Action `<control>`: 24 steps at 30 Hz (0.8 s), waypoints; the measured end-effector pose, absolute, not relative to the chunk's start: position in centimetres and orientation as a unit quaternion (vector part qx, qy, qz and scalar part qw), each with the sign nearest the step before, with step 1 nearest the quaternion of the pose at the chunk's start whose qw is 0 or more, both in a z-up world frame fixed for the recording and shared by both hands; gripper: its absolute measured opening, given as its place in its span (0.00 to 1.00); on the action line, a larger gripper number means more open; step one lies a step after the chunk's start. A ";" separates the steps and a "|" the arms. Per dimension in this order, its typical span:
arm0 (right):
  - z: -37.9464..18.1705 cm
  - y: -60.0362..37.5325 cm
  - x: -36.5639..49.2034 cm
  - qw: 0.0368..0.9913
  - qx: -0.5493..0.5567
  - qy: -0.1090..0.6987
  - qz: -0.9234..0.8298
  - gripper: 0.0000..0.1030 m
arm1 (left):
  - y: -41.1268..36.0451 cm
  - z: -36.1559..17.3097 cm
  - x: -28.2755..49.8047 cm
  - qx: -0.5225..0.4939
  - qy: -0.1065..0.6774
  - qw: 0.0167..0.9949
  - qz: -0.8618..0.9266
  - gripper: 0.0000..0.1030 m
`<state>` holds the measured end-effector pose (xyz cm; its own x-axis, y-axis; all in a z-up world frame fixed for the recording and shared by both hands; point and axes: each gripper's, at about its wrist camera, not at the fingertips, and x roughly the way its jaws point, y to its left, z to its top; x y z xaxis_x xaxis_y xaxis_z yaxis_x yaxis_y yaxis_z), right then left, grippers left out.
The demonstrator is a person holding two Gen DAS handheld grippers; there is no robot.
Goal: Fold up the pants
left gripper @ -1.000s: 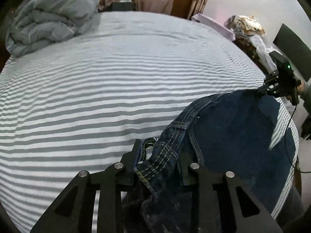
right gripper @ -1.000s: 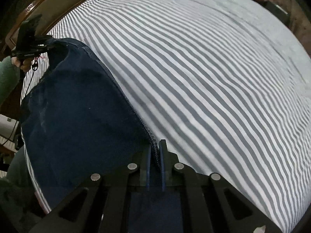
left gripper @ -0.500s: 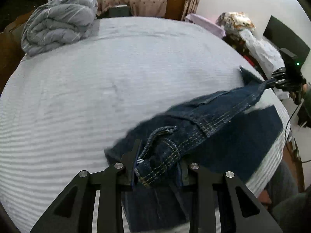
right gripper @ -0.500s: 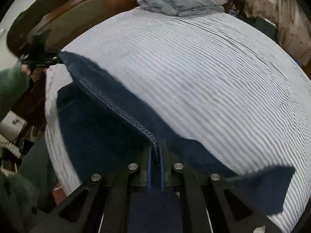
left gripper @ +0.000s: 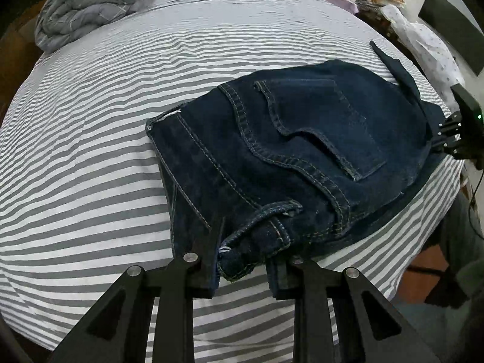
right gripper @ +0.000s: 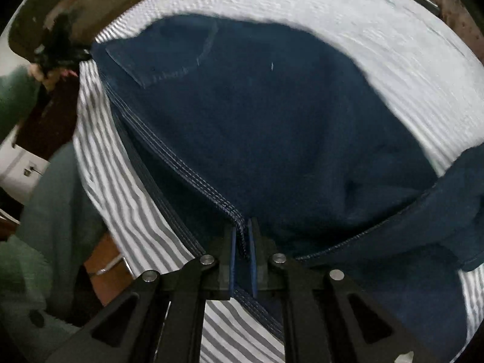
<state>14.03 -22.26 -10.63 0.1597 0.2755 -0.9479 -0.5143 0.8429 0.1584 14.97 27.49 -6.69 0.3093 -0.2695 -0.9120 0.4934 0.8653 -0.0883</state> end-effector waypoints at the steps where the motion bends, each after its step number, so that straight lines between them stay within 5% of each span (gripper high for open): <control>1: -11.1 -22.2 14.0 0.755 -0.101 0.595 0.256 0.09 | 27.3 -6.5 14.9 0.109 0.536 0.803 -0.238 0.24; 8: -12.5 -20.7 13.8 0.757 -0.133 0.601 0.221 0.15 | 25.6 -9.5 14.0 0.225 0.547 0.777 -0.215 0.29; 19: -12.6 -21.3 13.4 0.773 -0.089 0.592 0.209 0.21 | 27.6 -3.4 14.7 0.155 0.485 0.840 -0.188 0.21; 24: -12.8 -22.1 13.2 0.783 -0.053 0.586 0.199 0.21 | 28.6 -7.7 14.8 0.186 0.535 0.809 -0.155 0.21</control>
<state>13.24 -22.11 -12.85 0.2330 0.2499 -0.9398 -0.3739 0.9152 0.1506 14.84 28.64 -7.71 0.3783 -0.0517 -0.9242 0.4506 0.8825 0.1351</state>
